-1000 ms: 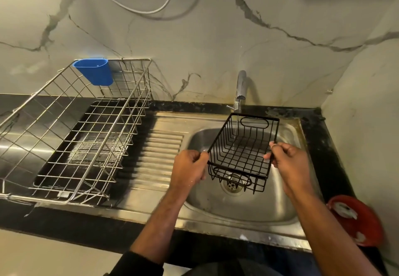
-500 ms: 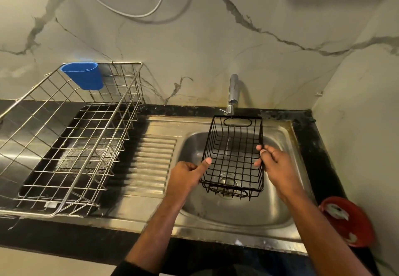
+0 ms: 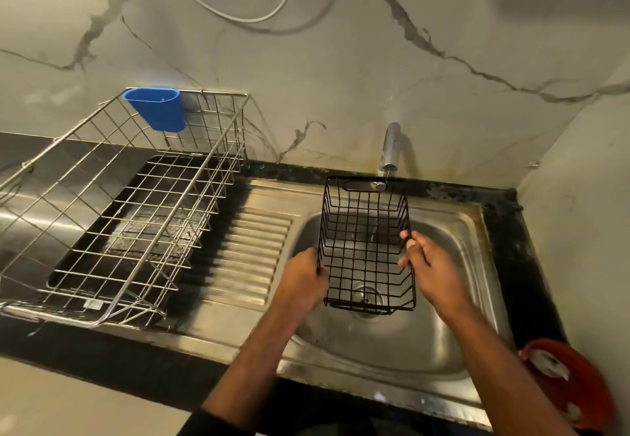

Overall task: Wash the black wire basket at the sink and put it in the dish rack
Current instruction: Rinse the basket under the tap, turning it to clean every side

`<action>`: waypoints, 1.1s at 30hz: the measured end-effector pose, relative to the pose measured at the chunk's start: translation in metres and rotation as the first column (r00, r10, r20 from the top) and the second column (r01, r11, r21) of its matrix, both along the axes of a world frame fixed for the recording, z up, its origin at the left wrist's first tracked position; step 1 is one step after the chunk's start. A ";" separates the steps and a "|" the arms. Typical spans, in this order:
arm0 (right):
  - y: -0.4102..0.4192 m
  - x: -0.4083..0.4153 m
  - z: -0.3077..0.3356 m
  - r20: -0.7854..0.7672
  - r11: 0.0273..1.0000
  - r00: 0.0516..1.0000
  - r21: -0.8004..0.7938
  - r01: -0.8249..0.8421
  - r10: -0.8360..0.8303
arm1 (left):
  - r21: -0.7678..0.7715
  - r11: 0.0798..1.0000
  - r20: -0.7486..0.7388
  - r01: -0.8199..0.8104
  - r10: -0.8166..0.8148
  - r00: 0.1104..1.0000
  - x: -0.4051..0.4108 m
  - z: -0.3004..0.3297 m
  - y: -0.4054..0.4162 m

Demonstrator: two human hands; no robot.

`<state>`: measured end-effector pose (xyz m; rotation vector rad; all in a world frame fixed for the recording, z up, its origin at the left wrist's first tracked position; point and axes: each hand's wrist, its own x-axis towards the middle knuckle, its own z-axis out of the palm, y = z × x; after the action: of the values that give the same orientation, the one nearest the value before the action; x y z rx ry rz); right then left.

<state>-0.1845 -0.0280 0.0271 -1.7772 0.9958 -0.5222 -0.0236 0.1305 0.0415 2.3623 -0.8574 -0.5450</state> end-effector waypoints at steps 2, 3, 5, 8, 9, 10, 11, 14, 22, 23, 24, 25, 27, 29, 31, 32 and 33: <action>-0.002 0.004 -0.001 -0.018 1.000 1.000 -0.001 0.004 -0.004 | -0.113 0.989 -0.117 -0.092 0.079 0.990 -0.003 0.000 -0.001; -0.003 0.006 -0.001 -0.026 1.000 1.000 -0.005 0.002 -0.002 | -0.169 0.975 -0.181 -0.146 0.115 0.977 -0.005 0.000 -0.003; -0.004 0.009 -0.003 -0.040 1.000 0.999 -0.005 0.003 -0.004 | -0.253 0.939 -0.304 -0.233 0.151 0.941 -0.008 0.000 -0.006; -0.005 0.010 -0.006 -0.059 0.999 0.998 -0.019 0.026 -0.027 | -0.322 0.893 -0.468 -0.315 0.139 0.873 -0.009 0.004 -0.012; -0.006 0.011 -0.008 -0.067 0.999 0.997 -0.028 0.030 -0.032 | -0.332 0.884 -0.503 -0.329 0.129 0.854 -0.010 0.006 -0.013; -0.007 0.012 -0.008 -0.074 0.999 0.997 -0.032 0.032 -0.034 | -0.342 0.875 -0.527 -0.342 0.122 0.841 -0.010 0.008 -0.013; -0.008 0.013 -0.009 -0.079 0.999 0.996 -0.030 0.035 -0.037 | -0.352 0.867 -0.543 -0.354 0.119 0.831 -0.011 0.009 -0.014; -0.010 0.014 -0.009 -0.095 0.998 0.994 -0.045 0.040 -0.045 | -0.377 0.857 -0.558 -0.353 0.095 0.825 -0.012 0.014 -0.013; -0.012 0.003 -0.010 0.009 0.994 0.998 -0.085 0.067 -0.067 | -0.379 0.846 -0.588 -0.374 0.092 0.804 -0.012 0.030 -0.013; -0.012 0.002 -0.009 0.024 0.994 0.997 -0.087 0.072 -0.071 | -0.375 0.846 -0.601 -0.379 0.089 0.794 -0.013 0.031 -0.013; -0.012 0.001 -0.006 0.034 0.993 0.997 -0.088 0.076 -0.073 | -0.372 0.846 -0.611 -0.382 0.087 0.787 -0.014 0.032 -0.012; -0.013 0.000 -0.003 0.043 0.993 0.996 -0.091 0.079 -0.076 | -0.370 0.847 -0.615 -0.382 0.085 0.784 -0.014 0.031 -0.012; -0.013 -0.002 0.002 0.055 0.991 0.995 -0.103 0.089 -0.084 | -0.366 0.850 -0.621 -0.379 0.079 0.779 -0.014 0.030 -0.013; -0.013 -0.003 0.004 0.058 0.990 0.994 -0.106 0.098 -0.092 | -0.367 0.853 -0.630 -0.371 0.065 0.774 -0.014 0.031 -0.012; -0.012 -0.004 0.004 0.052 0.991 0.995 -0.096 0.093 -0.089 | -0.373 0.856 -0.640 -0.359 0.043 0.767 -0.014 0.033 -0.011; -0.012 -0.005 0.003 0.049 0.992 0.995 -0.089 0.093 -0.089 | -0.378 0.857 -0.642 -0.349 0.029 0.766 -0.014 0.034 -0.011; -0.011 -0.006 0.004 0.047 0.992 0.995 -0.083 0.094 -0.090 | -0.385 0.858 -0.644 -0.340 0.014 0.765 -0.014 0.036 -0.010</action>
<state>-0.1901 -0.0394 0.0308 -1.7936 1.0426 -0.6676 -0.0379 0.1208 0.0772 1.6094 -0.3754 -0.8520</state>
